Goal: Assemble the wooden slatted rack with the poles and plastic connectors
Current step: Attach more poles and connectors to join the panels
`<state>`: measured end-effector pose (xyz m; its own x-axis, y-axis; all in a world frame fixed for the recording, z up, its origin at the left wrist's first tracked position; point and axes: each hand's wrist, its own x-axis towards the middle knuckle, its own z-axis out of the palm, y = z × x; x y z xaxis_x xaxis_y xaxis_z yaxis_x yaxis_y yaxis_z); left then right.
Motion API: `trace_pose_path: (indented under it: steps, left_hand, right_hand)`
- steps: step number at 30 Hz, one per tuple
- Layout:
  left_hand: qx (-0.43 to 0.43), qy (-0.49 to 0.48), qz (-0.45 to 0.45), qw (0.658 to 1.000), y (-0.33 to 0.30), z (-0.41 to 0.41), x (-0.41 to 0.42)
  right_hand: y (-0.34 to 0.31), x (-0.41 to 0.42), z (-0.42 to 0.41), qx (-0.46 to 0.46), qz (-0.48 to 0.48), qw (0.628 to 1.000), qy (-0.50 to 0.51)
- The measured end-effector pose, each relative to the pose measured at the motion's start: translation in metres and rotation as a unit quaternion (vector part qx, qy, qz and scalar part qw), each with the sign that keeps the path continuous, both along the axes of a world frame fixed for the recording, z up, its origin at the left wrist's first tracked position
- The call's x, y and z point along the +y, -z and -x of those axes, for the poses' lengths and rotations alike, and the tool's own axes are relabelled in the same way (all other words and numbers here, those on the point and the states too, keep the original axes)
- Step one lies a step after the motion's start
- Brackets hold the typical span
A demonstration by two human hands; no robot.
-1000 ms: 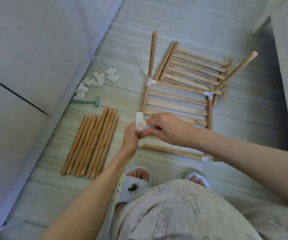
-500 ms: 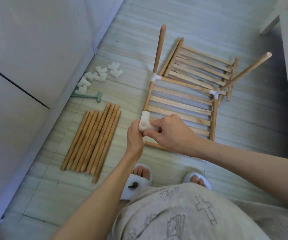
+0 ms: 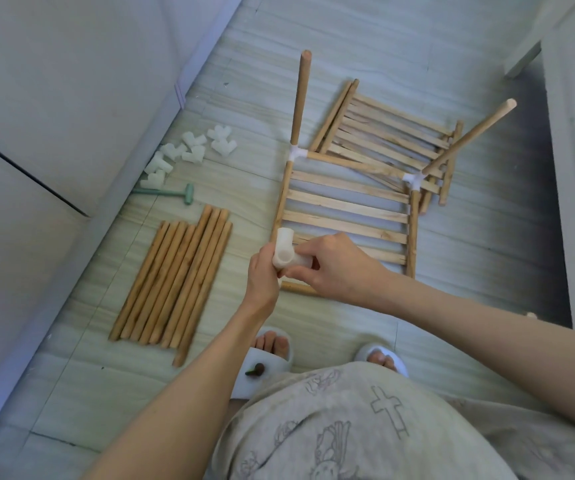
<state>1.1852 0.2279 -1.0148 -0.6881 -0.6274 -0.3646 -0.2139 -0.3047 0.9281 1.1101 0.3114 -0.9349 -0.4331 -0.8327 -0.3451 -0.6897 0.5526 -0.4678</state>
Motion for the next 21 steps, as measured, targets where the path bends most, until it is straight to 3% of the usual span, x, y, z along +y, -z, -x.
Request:
trace_pose_path:
  steps: [5,11,21]
  left_hand:
    - [0.001,0.010,-0.005,1.000,0.001,0.002,0.000]
    - [-0.010,-0.007,-0.018,1.000,0.009,0.004,0.000]
    - [-0.029,0.019,-0.035,0.999,0.004,0.008,-0.002]
  right_hand:
    - [-0.008,0.010,-0.002,0.035,0.056,0.998,0.002]
    - [0.011,0.012,-0.003,0.137,0.177,0.970,-0.097]
    - [0.016,0.009,0.007,0.158,0.184,0.964,-0.106]
